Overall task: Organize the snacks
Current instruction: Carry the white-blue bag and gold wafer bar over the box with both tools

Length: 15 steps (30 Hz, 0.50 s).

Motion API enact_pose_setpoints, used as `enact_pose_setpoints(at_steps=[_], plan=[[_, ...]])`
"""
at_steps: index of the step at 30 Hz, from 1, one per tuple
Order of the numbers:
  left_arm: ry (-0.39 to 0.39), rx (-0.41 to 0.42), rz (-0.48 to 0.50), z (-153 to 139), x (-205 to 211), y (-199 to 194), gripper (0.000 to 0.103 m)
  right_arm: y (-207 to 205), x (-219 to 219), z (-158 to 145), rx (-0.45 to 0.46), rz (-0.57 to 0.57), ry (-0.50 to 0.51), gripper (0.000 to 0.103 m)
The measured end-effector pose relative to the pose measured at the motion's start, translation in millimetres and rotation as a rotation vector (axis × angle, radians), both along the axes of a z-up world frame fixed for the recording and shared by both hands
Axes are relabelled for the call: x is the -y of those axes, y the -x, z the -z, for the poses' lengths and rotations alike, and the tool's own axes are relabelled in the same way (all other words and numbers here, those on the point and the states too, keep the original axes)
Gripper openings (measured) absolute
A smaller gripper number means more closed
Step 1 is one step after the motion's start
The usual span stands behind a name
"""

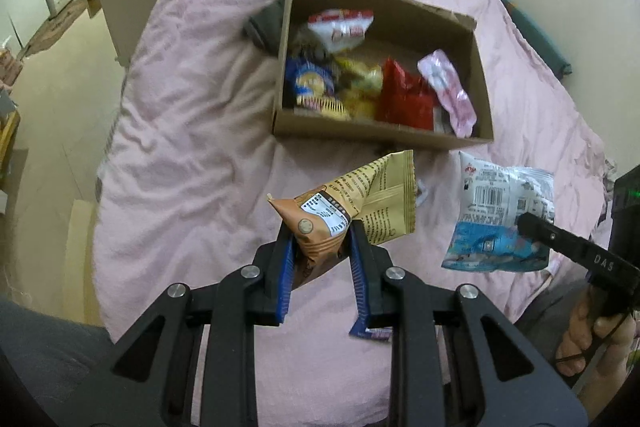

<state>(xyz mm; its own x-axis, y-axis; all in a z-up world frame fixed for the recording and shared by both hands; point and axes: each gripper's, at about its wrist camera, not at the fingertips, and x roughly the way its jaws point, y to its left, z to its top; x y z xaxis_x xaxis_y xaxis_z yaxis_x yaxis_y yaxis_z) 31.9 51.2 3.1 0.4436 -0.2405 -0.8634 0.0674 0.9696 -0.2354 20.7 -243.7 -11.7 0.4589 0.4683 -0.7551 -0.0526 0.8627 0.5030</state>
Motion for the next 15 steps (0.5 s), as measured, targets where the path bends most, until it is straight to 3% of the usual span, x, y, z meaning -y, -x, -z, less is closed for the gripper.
enact_pose_setpoints(at_steps=[15], plan=[[-0.077, 0.098, 0.055, -35.5, 20.5, -62.8, 0.022, -50.2, -7.7, -42.1, 0.111, -0.032, -0.034, 0.024]])
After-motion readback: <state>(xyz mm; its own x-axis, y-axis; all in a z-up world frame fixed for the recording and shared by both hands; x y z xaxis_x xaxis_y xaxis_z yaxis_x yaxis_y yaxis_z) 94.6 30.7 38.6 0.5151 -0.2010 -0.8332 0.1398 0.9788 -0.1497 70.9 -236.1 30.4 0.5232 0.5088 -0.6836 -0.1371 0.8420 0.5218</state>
